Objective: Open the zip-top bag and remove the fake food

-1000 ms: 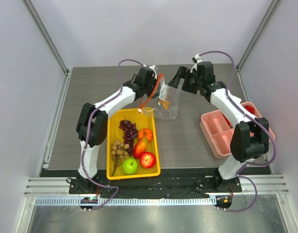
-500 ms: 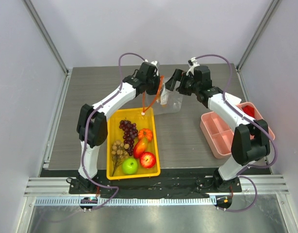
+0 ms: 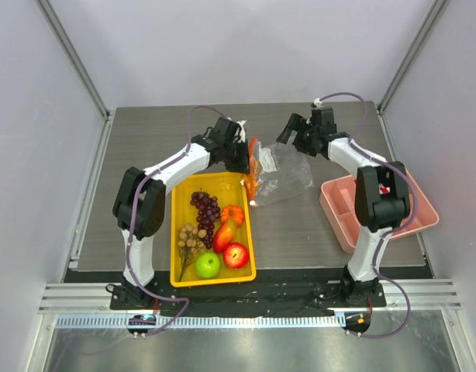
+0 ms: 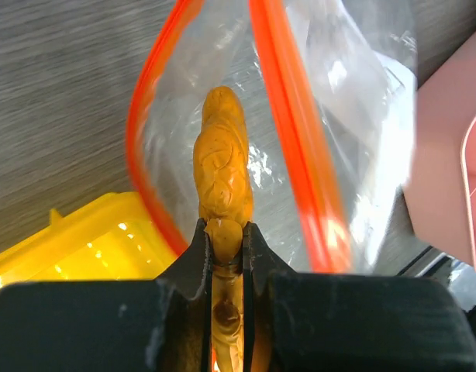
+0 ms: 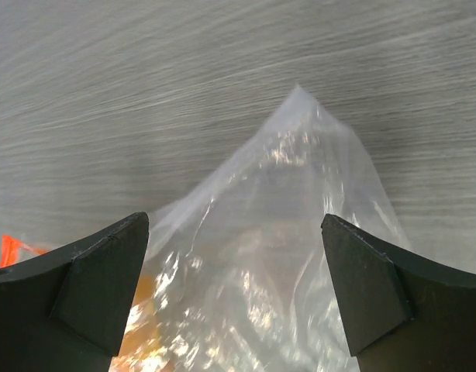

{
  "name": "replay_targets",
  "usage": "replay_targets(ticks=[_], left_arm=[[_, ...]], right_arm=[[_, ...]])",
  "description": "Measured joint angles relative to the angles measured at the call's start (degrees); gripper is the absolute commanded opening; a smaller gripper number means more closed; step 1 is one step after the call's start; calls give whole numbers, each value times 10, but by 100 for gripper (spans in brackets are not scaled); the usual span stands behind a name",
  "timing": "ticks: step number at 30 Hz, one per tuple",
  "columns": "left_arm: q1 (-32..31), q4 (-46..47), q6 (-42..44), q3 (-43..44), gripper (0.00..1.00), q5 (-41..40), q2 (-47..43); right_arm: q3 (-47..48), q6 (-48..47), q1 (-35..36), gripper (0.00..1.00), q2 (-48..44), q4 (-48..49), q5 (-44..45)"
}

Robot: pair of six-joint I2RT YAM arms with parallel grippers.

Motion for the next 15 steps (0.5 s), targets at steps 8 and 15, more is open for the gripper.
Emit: replay_targets(ticks=[8, 15], left_arm=[[38, -17, -29, -8, 0, 43, -22], [36, -108, -12, -7, 0, -82, -115]], right_arm=[[82, 17, -9, 96, 107, -14, -2], [187, 15, -14, 96, 153, -34, 18]])
